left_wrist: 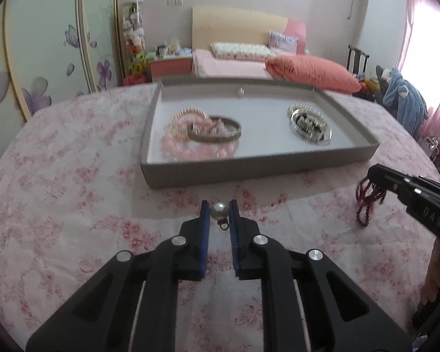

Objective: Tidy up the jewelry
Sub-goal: 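Carry the dark red bead strand and pearl earring into the tray and release both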

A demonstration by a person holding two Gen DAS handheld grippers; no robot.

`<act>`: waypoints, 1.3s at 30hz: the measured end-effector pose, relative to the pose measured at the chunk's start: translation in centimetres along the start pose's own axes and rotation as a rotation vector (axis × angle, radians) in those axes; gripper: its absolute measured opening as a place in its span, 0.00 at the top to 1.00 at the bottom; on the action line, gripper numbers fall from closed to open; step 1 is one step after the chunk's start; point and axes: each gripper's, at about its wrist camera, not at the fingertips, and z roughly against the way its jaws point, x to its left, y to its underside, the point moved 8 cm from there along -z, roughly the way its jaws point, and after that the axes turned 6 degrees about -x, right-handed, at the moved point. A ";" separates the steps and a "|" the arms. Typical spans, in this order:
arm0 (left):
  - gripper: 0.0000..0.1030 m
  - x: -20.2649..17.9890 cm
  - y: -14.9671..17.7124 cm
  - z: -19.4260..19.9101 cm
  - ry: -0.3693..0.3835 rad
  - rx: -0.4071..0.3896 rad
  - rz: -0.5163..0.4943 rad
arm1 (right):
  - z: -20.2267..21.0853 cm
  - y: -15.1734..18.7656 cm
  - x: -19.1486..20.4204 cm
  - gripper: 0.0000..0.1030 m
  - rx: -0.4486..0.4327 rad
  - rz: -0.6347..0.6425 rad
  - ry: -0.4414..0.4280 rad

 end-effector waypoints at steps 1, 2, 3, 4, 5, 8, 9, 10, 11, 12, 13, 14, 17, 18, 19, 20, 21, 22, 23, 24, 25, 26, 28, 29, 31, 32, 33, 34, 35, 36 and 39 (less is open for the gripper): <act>0.87 -0.1 -0.3 0.4 -0.001 -0.016 -0.004 | 0.3 -0.4 0.1 0.94 -0.016 0.000 -0.004; 0.87 -0.3 -0.6 0.9 -0.006 -0.036 -0.010 | 0.7 -0.8 0.4 0.94 -0.030 0.005 -0.006; 0.87 -0.3 -0.8 1.2 -0.009 -0.048 -0.014 | 0.9 -1.0 0.4 0.94 -0.039 0.006 -0.006; 0.87 -0.4 -1.0 1.5 -0.011 -0.060 -0.018 | 1.1 -1.3 0.6 0.94 -0.048 0.005 -0.009; 0.87 -0.6 -1.3 1.9 -0.013 -0.077 -0.023 | 1.3 -1.5 0.7 0.94 -0.058 0.003 -0.014; 0.87 -1.0 -2.2 3.0 -0.028 -0.123 -0.040 | 2.1 -2.2 0.4 0.94 -0.084 -0.008 -0.022; 0.87 -0.9 -2.5 3.3 -0.032 -0.136 -0.044 | 2.4 -2.5 0.5 0.94 -0.099 -0.010 -0.024; 0.87 -1.0 -2.8 3.7 -0.036 -0.149 -0.047 | 2.8 -2.9 0.5 0.94 -0.115 -0.010 -0.024; 0.87 -1.0 -3.0 4.0 -0.042 -0.163 -0.049 | 3.1 -3.2 0.6 0.94 -0.130 -0.009 -0.027; 0.87 -1.0 -3.3 4.4 -0.048 -0.181 -0.052 | 3.5 -3.5 0.7 0.94 -0.144 -0.008 -0.028; 0.87 -1.1 -3.5 4.7 -0.053 -0.195 -0.054 | 3.8 -3.9 0.8 0.94 -0.162 -0.005 -0.028; 0.87 -1.2 -3.9 5.2 -0.060 -0.215 -0.057 | 4.1 -4.1 1.0 0.94 -0.174 -0.002 -0.027; 0.87 -1.4 -4.7 6.2 -0.075 -0.259 -0.065 | 5.3 -5.1 1.4 0.94 -0.228 0.017 -0.024; 0.87 -1.5 -4.8 6.4 -0.077 -0.269 -0.066 | 5.7 -5.4 1.7 0.94 -0.247 0.027 -0.022; 0.87 -1.6 -5.0 6.8 -0.079 -0.282 -0.068 | 6.1 -5.7 1.9 0.94 -0.264 0.033 -0.021; 0.87 -1.7 -5.3 7.0 -0.080 -0.293 -0.069 | 6.3 -5.9 1.9 0.94 -0.273 0.037 -0.021; 0.87 -1.6 -5.4 7.3 -0.081 -0.299 -0.070 | 6.6 -6.2 2.2 0.94 -0.287 0.043 -0.022; 0.87 -1.7 -5.6 7.5 -0.081 -0.309 -0.071 | 6.8 -6.4 2.4 0.94 -0.299 0.050 -0.022; 0.87 -1.9 -5.8 7.8 -0.082 -0.321 -0.071 | 7.1 -6.6 2.5 0.94 -0.311 0.057 -0.021; 0.87 -1.9 -5.9 8.0 -0.083 -0.330 -0.072 | 7.3 -6.7 2.6 0.94 -0.320 0.063 -0.020; 0.87 -2.0 -6.0 8.2 -0.085 -0.338 -0.073 | 7.5 -6.9 2.8 0.94 -0.333 0.071 -0.017; 0.87 -2.0 -6.2 8.4 -0.086 -0.348 -0.074 | 7.7 -7.1 2.9 0.94 -0.346 0.078 -0.014; 0.87 -2.1 -6.4 8.7 -0.087 -0.361 -0.072 | 8.1 -7.4 3.1 0.94 -0.367 0.088 -0.011; 0.87 -2.1 -6.5 8.8 -0.086 -0.365 -0.069 | 8.2 -7.5 3.2 0.94 -0.376 0.091 -0.009; 0.87 -2.2 -6.9 8.9 -0.085 -0.376 -0.064 | 8.5 -7.9 3.5 0.94 -0.400 0.100 -0.005; 0.87 -2.2 -7.0 9.0 -0.085 -0.380 -0.062 | 8.6 -8.0 3.6 0.94 -0.409 0.103 -0.004; 0.87 -2.2 -7.3 9.0 -0.084 -0.384 -0.059 | 8.8 -8.3 3.7 0.94 -0.421 0.107 -0.002; 0.87 -2.2 -7.5 9.0 -0.083 -0.388 -0.056 | 8.9 -8.4 3.8 0.94 -0.429 0.110 0.000; 0.87 -2.2 -7.7 9.1 -0.083 -0.393 -0.053 | 8.9 -8.7 3.9 0.94 -0.440 0.114 0.002; 0.87 -2.1 -7.9 9.1 -0.084 -0.398 -0.050 | 8.9 -8.8 3.9 0.94 -0.448 0.116 0.004; 0.87 -2.0 -8.9 9.0 -0.084 -0.416 -0.038 | 8.8 -9.4 4.0 0.94 -0.469 0.117 0.008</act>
